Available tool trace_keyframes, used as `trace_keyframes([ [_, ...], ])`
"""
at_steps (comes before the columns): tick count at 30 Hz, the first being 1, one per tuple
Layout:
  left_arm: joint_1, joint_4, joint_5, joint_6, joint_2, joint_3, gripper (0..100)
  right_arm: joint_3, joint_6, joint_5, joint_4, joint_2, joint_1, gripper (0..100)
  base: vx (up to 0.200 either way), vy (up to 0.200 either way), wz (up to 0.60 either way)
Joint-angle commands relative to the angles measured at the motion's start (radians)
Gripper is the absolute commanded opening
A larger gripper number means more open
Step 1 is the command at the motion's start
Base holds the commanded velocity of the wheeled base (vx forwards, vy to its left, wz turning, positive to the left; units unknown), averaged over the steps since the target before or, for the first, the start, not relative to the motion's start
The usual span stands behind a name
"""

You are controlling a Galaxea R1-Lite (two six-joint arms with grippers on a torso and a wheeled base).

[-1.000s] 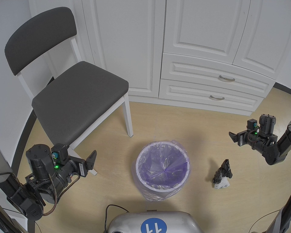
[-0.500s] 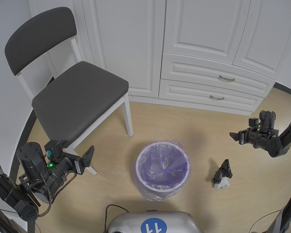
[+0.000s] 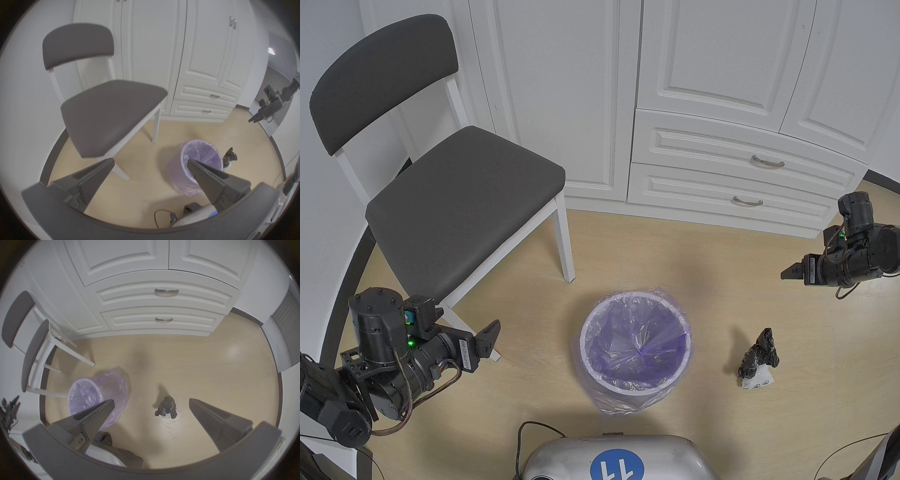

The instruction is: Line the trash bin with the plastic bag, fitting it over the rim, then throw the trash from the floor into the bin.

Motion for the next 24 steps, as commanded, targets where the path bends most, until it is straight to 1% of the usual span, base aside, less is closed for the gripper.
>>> trace_keyframes([
  [1, 0.019, 0.39, -0.011, -0.171, -0.163, -0.216, 100, -0.056, 0.019, -0.004, 0.023, -0.062, 0.001, 100, 0.0, 0.0, 0.0],
  [2, 0.019, 0.445, -0.024, -0.188, -0.179, -0.234, 100, -0.053, 0.007, -0.004, 0.024, -0.054, -0.002, 100, 0.0, 0.0, 0.0],
  [3, 0.019, 0.445, -0.024, -0.188, -0.179, -0.234, 100, -0.053, 0.007, -0.004, 0.024, -0.054, -0.002, 100, 0.0, 0.0, 0.0],
  [4, 0.019, 0.531, -0.076, -0.211, -0.205, -0.256, 100, -0.049, -0.028, -0.004, 0.039, -0.023, -0.021, 100, 0.0, 0.0, 0.0],
  [5, 0.02, 0.55, -0.097, -0.212, -0.211, -0.257, 100, -0.049, -0.048, -0.004, 0.044, -0.006, -0.031, 100, 0.0, 0.0, 0.0],
  [6, 0.02, 0.553, -0.111, -0.212, -0.212, -0.254, 100, -0.049, -0.071, -0.004, 0.044, 0.02, -0.042, 100, 0.0, 0.0, 0.0],
  [8, 0.02, 0.551, -0.114, -0.212, -0.212, -0.251, 100, -0.049, -0.097, -0.003, 0.038, 0.058, -0.056, 100, 0.0, 0.0, 0.0],
  [10, 0.02, 0.551, -0.114, -0.212, -0.214, -0.246, 100, -0.061, -0.137, -0.001, 0.03, 0.158, -0.087, 100, 0.0, 0.0, 0.0],
  [12, 0.02, 0.551, -0.114, -0.211, -0.214, -0.245, 100, -0.078, -0.151, -0.001, 0.01, 0.241, -0.102, 100, 0.0, 0.0, 0.0],
  [17, 0.02, 0.551, -0.113, -0.209, -0.216, -0.245, 100, -0.153, -0.149, -0.001, -0.062, 0.463, -0.111, 100, 0.0, 0.0, 0.0],
  [20, 0.02, 0.551, -0.113, -0.208, -0.214, -0.245, 100, -0.207, -0.14, -0.001, -0.062, 0.569, -0.113, 100, 0.0, 0.0, 0.0],
  [24, 0.022, 0.551, -0.113, -0.205, -0.214, -0.24, 100, -0.265, -0.139, 0.002, -0.05, 0.658, -0.119, 100, 0.0, 0.0, 0.0],
])
